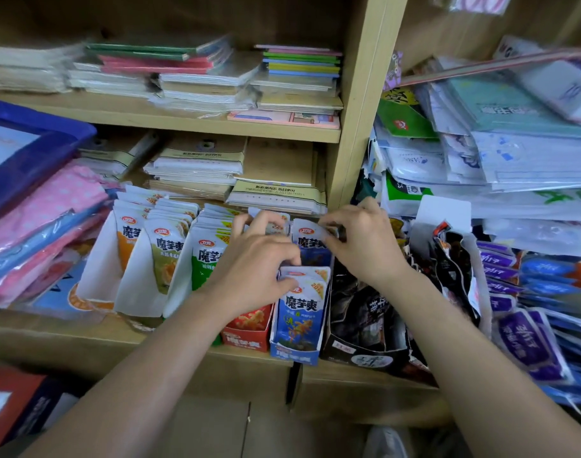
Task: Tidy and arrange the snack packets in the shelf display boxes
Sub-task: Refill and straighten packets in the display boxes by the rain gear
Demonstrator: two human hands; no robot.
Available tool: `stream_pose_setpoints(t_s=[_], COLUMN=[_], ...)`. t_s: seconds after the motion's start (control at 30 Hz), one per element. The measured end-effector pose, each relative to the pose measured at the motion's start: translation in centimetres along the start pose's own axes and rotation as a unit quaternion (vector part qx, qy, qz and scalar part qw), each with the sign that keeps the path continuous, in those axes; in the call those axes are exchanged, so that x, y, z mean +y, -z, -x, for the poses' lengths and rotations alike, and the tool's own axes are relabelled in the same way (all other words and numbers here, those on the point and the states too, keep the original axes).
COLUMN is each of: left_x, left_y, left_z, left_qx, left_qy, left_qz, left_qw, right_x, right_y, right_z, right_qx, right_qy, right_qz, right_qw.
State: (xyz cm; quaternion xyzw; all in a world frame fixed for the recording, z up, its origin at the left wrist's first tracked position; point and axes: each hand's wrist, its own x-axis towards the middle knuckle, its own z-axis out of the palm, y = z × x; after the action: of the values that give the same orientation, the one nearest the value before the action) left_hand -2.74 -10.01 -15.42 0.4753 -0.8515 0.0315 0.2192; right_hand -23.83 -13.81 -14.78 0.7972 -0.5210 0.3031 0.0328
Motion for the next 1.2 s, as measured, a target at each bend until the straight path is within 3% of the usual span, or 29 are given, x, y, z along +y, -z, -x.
stream_pose_setpoints(t_s=[0.27,0.4,0.6,0.83,0.97,1.07,1.2], left_x=[0.2,0.6,0.1,0.3,-0.2,-0.3,-0.4], left_y=[0.4,0.1,-0.1,0.0,0.5,1.1,2.1], left_z=[0.3,0.0,0.2,0.1,-1.1,-2.5,-4.8], left_qx=[-0.023,0.000,-0.001,0.023,0.037,0.031,-0.011], left_qy=[-0.044,-0.028,-0.058,-0.055,-0.025,-0.004,0.008], left_qz=[-0.037,-0.014,0.005,0.016,0.034,0.035,0.047], left_qw=[0.998,1.000,0.998,0.998,0.998,0.999,0.999], right_x=[0.5,0.4,-0.2,-0.4,0.2,0.2,-0.5], right_y=[0.1,0.3,2.2,6.4,9.2,10.5,9.9], right_z=[-0.8,-1.3,-1.2,-0.2,0.9,2.0,3.3], right_qx=[-0.031,-0.041,0.096,0.270,0.328,0.310,0.196], right_qy=[-0.026,-0.050,-0.095,-0.145,-0.157,-0.166,-0.181], right_qz=[-0.052,-0.069,-0.132,-0.303,-0.410,-0.470,-0.508], right_qw=[0.998,0.996,0.982,0.903,0.837,0.809,0.819])
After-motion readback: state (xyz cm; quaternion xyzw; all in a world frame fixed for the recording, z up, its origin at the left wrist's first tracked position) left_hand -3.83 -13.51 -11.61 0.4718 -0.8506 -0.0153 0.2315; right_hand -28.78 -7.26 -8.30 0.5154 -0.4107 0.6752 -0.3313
